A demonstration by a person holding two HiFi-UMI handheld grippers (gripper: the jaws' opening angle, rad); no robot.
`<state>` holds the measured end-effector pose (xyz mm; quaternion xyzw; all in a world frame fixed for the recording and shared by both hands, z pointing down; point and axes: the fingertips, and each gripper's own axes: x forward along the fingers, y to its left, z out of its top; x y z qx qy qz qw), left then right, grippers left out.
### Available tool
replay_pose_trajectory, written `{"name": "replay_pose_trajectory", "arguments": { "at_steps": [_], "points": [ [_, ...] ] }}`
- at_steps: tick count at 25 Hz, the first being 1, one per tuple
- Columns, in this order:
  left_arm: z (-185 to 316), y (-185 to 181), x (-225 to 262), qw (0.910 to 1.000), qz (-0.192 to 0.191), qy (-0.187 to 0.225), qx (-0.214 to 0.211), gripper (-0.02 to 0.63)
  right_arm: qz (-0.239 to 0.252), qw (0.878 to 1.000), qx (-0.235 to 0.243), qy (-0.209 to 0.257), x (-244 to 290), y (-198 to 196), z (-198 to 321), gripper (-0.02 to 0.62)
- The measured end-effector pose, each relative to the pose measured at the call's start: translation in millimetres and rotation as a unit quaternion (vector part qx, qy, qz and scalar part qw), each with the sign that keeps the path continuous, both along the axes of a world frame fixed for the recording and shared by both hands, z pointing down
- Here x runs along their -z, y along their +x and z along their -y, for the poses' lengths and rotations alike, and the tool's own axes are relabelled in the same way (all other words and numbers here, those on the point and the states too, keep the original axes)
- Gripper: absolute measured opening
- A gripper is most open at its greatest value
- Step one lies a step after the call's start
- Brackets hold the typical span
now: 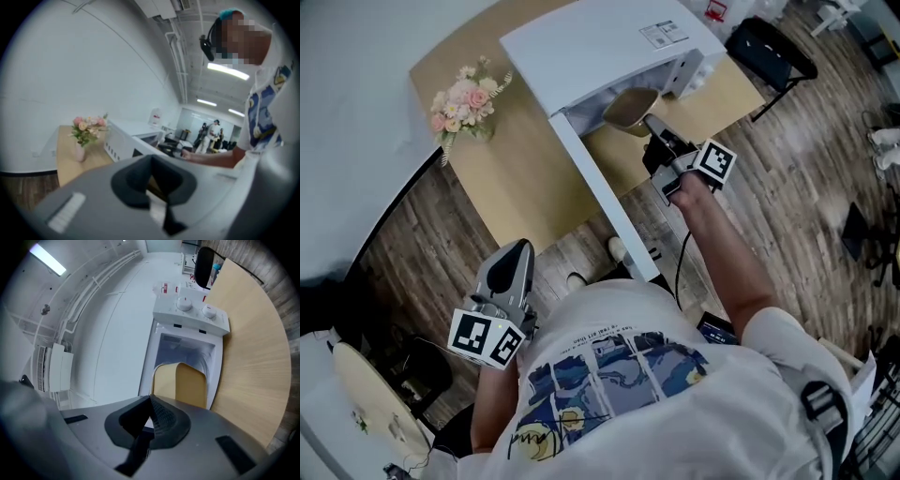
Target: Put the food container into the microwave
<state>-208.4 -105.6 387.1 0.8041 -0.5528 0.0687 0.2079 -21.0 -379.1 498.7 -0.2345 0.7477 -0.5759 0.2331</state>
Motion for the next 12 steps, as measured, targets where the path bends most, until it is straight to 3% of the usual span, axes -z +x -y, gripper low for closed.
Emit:
{"name": "replay_pose_trajectory", "arguments": {
  "at_steps": [6, 12],
  "points": [
    [7.2, -7.2, -2.4, 0.9995, 0.008, -0.013, 0.028, 0.006, 0.047, 0.999, 0.002, 0.003, -5.0, -15.8, 25.1, 0.006],
    [12.9, -7.0, -7.2, 0.9988, 0.013, -0.024, 0.041, 0.006, 0.056, 0.998, -0.001, -0.01, -28.8, -24.7, 47.8, 0.006]
  ]
}}
